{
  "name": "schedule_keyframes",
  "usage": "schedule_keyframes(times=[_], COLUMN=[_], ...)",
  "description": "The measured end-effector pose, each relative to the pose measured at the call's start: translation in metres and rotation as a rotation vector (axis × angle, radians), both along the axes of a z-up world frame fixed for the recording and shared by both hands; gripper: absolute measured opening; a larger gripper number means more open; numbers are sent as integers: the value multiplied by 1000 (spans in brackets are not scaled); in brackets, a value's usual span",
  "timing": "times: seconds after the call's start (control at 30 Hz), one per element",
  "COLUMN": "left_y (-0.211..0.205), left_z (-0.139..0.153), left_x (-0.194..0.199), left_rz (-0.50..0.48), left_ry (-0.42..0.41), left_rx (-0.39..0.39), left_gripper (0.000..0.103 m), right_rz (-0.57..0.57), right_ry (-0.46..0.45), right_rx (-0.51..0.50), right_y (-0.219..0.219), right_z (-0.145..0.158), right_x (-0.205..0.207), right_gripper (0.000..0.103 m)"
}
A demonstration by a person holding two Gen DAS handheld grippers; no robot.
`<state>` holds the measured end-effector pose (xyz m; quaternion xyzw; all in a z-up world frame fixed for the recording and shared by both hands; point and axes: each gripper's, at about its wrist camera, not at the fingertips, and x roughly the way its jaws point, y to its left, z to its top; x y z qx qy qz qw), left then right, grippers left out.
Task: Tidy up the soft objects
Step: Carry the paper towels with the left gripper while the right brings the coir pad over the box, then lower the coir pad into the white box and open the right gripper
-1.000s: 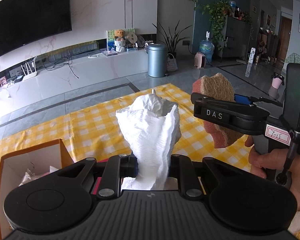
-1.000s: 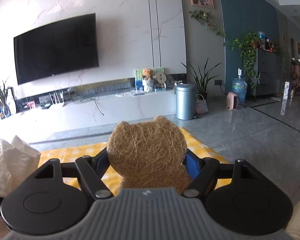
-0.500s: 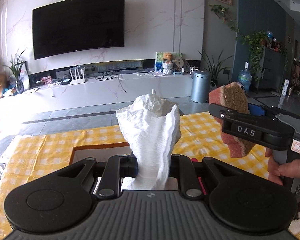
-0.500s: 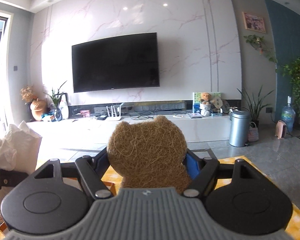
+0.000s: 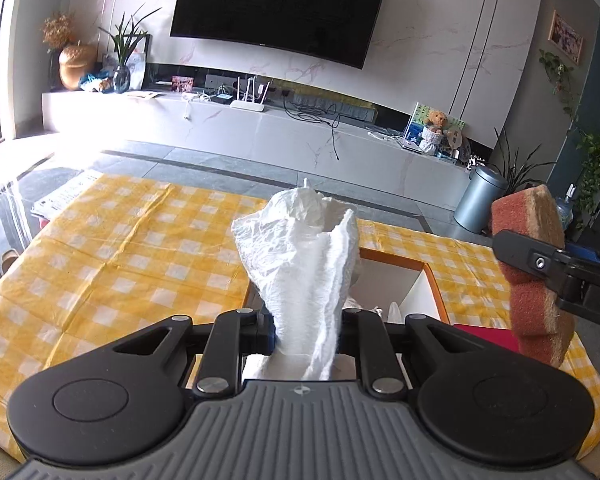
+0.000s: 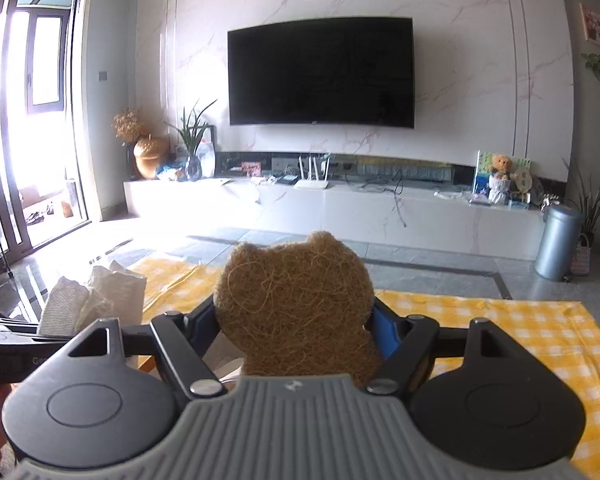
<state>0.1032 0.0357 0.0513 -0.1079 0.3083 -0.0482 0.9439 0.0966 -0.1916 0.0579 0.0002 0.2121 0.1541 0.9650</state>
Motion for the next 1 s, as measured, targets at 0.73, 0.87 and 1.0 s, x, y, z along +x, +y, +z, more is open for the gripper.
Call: schedule_keyframes(times=[0.73,0.87,1.0], left_y=[109,109,107], left_z=[-21,-23,-21], left_x=[-3,-1,-1], left_rz=[165,153,147], left_ry=[76,89,86], left_rx=[-191,-209,-206], left_gripper=[21,21,21], right_rz=[-203,-135,-79], right_ry=[559,606,553], right_rx=[87,140,152], right_y=[116,98,77], right_z=[-108,-98,-75], right_x=[171,165,147], right_gripper=[83,94,86])
